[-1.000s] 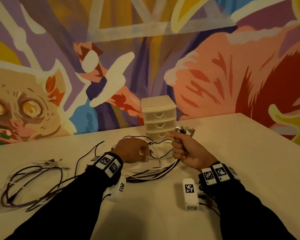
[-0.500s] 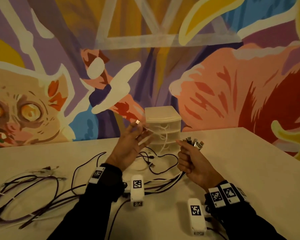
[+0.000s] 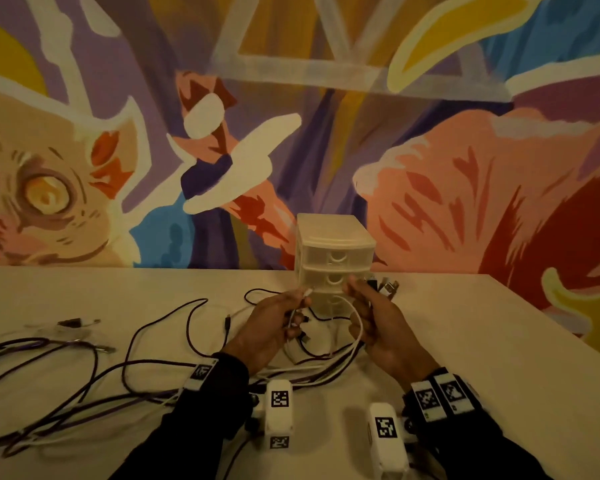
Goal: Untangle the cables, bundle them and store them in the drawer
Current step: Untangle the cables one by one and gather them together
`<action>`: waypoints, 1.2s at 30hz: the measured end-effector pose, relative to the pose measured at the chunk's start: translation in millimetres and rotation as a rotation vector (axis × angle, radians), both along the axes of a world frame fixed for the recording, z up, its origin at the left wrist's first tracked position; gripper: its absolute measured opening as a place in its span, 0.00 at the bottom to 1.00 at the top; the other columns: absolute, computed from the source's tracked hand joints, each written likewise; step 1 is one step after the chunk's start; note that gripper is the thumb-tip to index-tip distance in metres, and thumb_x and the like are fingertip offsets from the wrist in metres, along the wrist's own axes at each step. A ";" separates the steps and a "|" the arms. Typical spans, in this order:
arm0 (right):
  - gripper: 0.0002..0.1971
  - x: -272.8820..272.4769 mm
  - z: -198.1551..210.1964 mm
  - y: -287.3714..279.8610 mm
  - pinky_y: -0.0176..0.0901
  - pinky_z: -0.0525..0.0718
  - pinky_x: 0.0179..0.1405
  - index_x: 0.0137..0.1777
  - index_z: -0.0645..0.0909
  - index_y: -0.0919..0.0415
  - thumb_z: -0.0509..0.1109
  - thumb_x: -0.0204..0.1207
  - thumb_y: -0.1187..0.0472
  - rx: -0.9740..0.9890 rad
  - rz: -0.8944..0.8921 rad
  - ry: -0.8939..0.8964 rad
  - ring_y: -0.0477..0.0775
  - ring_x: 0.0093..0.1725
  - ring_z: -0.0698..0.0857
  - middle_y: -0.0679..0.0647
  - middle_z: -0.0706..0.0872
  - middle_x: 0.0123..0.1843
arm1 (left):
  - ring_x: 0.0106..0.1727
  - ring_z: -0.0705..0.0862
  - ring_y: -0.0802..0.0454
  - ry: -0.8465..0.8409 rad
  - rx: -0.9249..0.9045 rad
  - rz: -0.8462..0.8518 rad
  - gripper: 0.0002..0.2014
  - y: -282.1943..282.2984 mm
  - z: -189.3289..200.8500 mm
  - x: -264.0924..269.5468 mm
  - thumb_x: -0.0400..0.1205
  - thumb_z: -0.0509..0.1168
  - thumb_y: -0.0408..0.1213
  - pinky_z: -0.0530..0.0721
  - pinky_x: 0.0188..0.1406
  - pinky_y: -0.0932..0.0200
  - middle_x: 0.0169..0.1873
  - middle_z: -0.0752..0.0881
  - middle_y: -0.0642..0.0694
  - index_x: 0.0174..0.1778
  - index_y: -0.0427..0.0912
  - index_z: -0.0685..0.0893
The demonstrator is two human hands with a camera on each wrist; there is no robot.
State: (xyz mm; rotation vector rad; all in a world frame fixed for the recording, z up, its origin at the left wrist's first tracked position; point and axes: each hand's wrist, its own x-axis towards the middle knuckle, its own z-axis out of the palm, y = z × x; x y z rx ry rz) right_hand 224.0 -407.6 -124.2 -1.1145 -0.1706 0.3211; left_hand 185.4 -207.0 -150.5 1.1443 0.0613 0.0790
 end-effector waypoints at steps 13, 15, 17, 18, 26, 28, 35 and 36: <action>0.10 -16.4 -5.4 -5.4 0.46 0.61 0.27 0.53 0.89 0.56 0.85 0.79 0.54 -0.266 -0.099 -0.174 0.48 0.25 0.61 0.47 0.67 0.28 | 0.28 0.78 0.56 -0.155 0.254 0.217 0.15 -12.4 11.3 -15.9 0.88 0.73 0.47 0.74 0.25 0.66 0.44 0.94 0.49 0.57 0.37 0.91; 0.11 -19.2 -4.1 -4.8 0.46 0.62 0.26 0.53 0.92 0.56 0.86 0.78 0.52 -0.265 -0.096 -0.206 0.48 0.25 0.62 0.48 0.67 0.29 | 0.26 0.77 0.56 -0.160 0.293 0.198 0.17 -16.9 10.8 -16.7 0.87 0.74 0.49 0.73 0.23 0.66 0.43 0.93 0.48 0.56 0.36 0.91; 0.15 -21.0 -4.7 -4.4 0.44 0.63 0.25 0.55 0.92 0.59 0.86 0.77 0.50 -0.280 -0.091 -0.222 0.47 0.25 0.63 0.47 0.68 0.28 | 0.27 0.78 0.55 -0.165 0.334 0.173 0.16 -18.7 10.7 -18.5 0.87 0.73 0.49 0.73 0.23 0.65 0.44 0.93 0.49 0.57 0.38 0.92; 0.17 -21.6 -5.0 -4.3 0.44 0.64 0.25 0.56 0.92 0.62 0.87 0.77 0.50 -0.287 -0.094 -0.219 0.47 0.25 0.64 0.47 0.69 0.28 | 0.27 0.78 0.55 -0.167 0.354 0.160 0.15 -19.3 10.6 -19.1 0.87 0.73 0.50 0.73 0.24 0.65 0.44 0.93 0.49 0.57 0.40 0.92; 0.12 -19.9 -1.0 -4.0 0.45 0.59 0.26 0.52 0.88 0.59 0.81 0.83 0.50 -0.070 -0.207 -0.148 0.48 0.25 0.60 0.47 0.63 0.27 | 0.36 0.79 0.53 -0.103 0.423 0.028 0.19 -26.4 8.8 -17.2 0.88 0.69 0.57 0.78 0.41 0.58 0.34 0.87 0.47 0.49 0.46 0.96; 0.17 -21.2 -1.2 -3.3 0.46 0.58 0.27 0.58 0.92 0.64 0.78 0.85 0.48 -0.111 -0.157 -0.160 0.48 0.26 0.59 0.48 0.61 0.27 | 0.36 0.77 0.53 -0.108 0.480 -0.001 0.19 -27.7 6.9 -16.7 0.88 0.70 0.57 0.77 0.45 0.54 0.31 0.83 0.48 0.47 0.46 0.96; 0.15 -11.6 1.3 -6.4 0.40 0.60 0.21 0.48 0.88 0.63 0.72 0.90 0.51 0.070 -0.206 -0.055 0.46 0.22 0.60 0.50 0.65 0.29 | 0.31 0.72 0.56 -0.092 0.572 -0.002 0.24 -31.6 11.0 -12.8 0.84 0.70 0.63 0.75 0.39 0.60 0.27 0.76 0.51 0.39 0.45 0.91; 0.15 -10.9 1.7 -7.7 0.39 0.60 0.19 0.45 0.85 0.62 0.71 0.90 0.52 0.104 -0.197 -0.028 0.45 0.22 0.61 0.50 0.67 0.30 | 0.30 0.73 0.58 -0.089 0.640 0.011 0.24 -31.0 11.5 -12.8 0.85 0.69 0.64 0.75 0.39 0.61 0.27 0.78 0.53 0.37 0.46 0.90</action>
